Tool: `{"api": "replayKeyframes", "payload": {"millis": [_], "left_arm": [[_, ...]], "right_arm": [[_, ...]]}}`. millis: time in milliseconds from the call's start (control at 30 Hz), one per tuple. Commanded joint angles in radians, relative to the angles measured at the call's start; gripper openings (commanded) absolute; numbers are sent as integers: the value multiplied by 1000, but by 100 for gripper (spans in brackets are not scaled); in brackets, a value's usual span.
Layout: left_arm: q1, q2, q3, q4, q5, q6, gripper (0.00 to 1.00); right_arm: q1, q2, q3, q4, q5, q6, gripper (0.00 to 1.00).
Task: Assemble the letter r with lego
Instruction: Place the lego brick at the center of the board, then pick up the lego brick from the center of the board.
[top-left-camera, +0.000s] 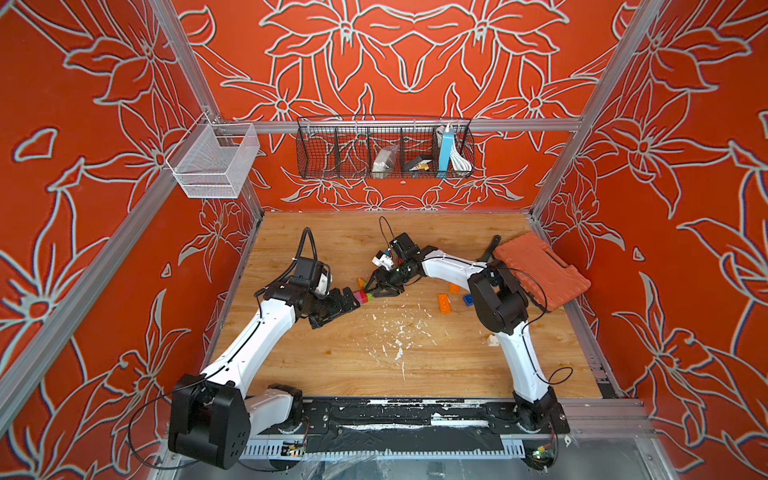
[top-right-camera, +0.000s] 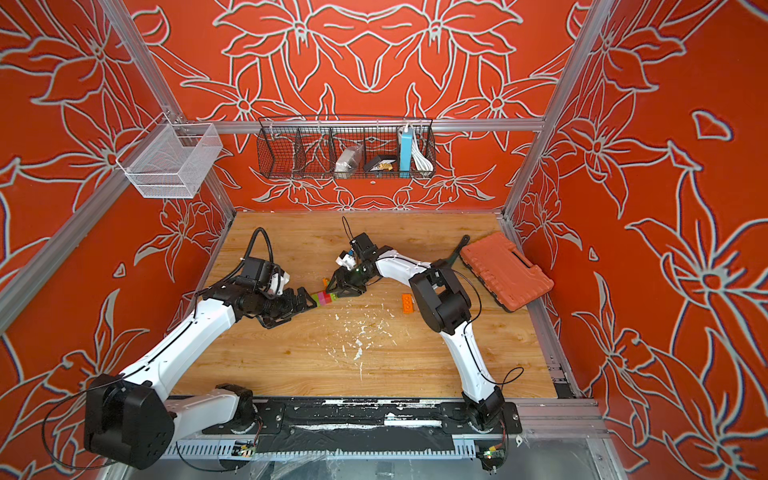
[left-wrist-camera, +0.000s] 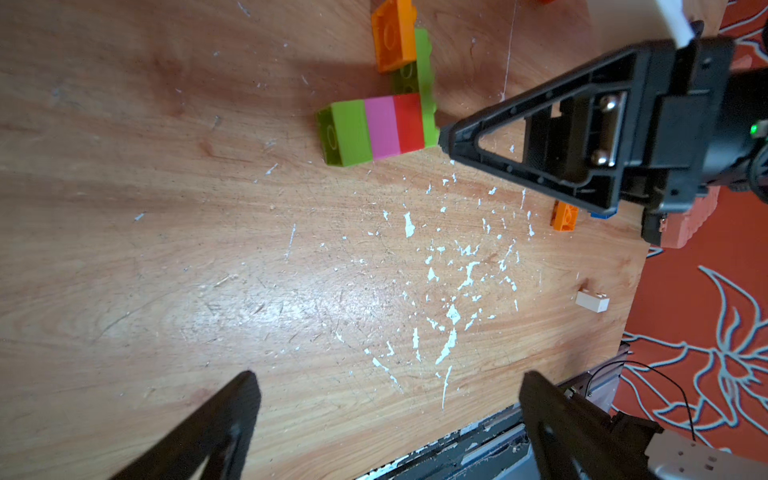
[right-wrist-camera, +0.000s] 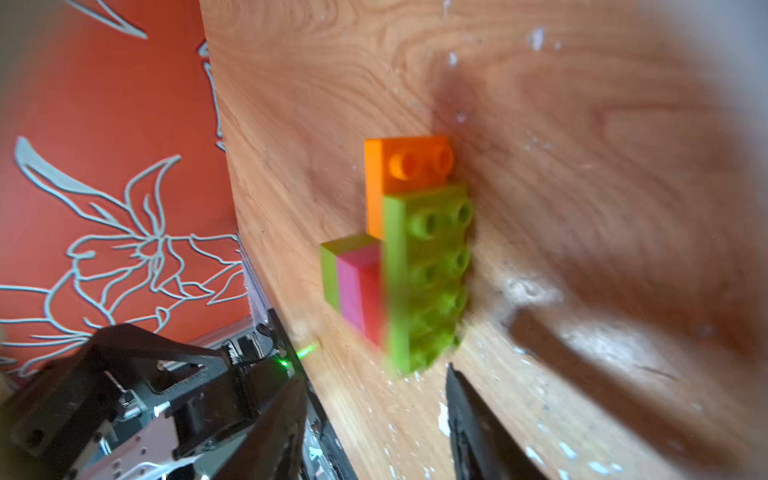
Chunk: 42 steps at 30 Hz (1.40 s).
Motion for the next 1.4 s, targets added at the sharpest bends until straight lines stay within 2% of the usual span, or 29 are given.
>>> {"api": "replayKeyframes", "payload": {"millis": [0, 200, 300, 567, 667, 833, 1133, 1367], "left_arm": [[-5, -28, -10, 8, 6, -5, 98], [-21, -51, 4, -1, -35, 11, 98], [-66, -42, 56, -25, -107, 36, 98], [-181, 103, 208, -32, -229, 53, 97], [-215, 171, 262, -25, -260, 41, 95], [-268, 317, 375, -12, -297, 29, 93], [-342, 650, 710, -68, -399, 33, 93], [-384, 939, 1041, -181, -506, 53, 91]], "right_arm": [[-9, -27, -28, -36, 55, -43, 60], [-9, -167, -98, -155, 223, -144, 62], [-8, -321, -170, -217, 385, -206, 63], [-15, -713, -368, -290, 762, -250, 65], [-39, -823, -420, -318, 856, -247, 66], [-145, -942, -500, -344, 831, -217, 76], [-408, -1019, -658, -361, 616, -157, 70], [-440, -1057, -709, -412, 658, -186, 66]]}}
